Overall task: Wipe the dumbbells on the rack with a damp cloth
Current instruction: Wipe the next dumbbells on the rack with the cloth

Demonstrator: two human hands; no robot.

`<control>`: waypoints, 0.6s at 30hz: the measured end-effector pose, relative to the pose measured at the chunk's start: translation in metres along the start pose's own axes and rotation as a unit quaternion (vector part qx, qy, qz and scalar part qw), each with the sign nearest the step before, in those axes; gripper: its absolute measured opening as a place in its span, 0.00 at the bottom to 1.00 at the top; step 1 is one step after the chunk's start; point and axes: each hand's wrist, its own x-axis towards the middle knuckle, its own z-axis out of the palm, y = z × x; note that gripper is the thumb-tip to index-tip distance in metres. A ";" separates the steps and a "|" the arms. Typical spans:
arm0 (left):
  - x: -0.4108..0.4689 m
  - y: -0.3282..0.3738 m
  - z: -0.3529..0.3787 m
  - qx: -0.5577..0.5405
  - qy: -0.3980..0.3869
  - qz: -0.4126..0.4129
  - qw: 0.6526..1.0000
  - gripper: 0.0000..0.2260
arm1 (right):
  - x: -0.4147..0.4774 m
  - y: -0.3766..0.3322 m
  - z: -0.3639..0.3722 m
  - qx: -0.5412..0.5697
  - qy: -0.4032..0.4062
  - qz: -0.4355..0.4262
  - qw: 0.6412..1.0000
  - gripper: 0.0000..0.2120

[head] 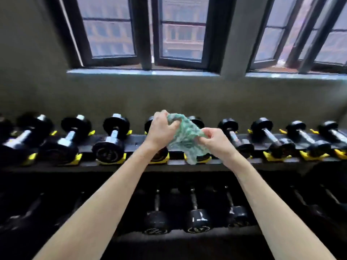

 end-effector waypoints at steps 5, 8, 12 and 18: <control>0.004 -0.095 -0.121 -0.020 0.109 -0.066 0.992 0.09 | 0.073 -0.058 0.138 0.033 -0.103 -0.024 0.994 0.11; 0.011 -0.149 -0.185 0.029 0.157 -0.104 0.982 0.13 | 0.112 -0.093 0.216 0.060 -0.222 -0.022 0.973 0.18; 0.024 -0.219 -0.265 0.078 0.192 -0.158 0.966 0.12 | 0.156 -0.131 0.320 0.047 -0.230 -0.057 0.970 0.19; 0.055 -0.319 -0.389 0.163 0.180 -0.269 0.932 0.14 | 0.221 -0.183 0.483 -0.080 -0.181 -0.104 0.975 0.23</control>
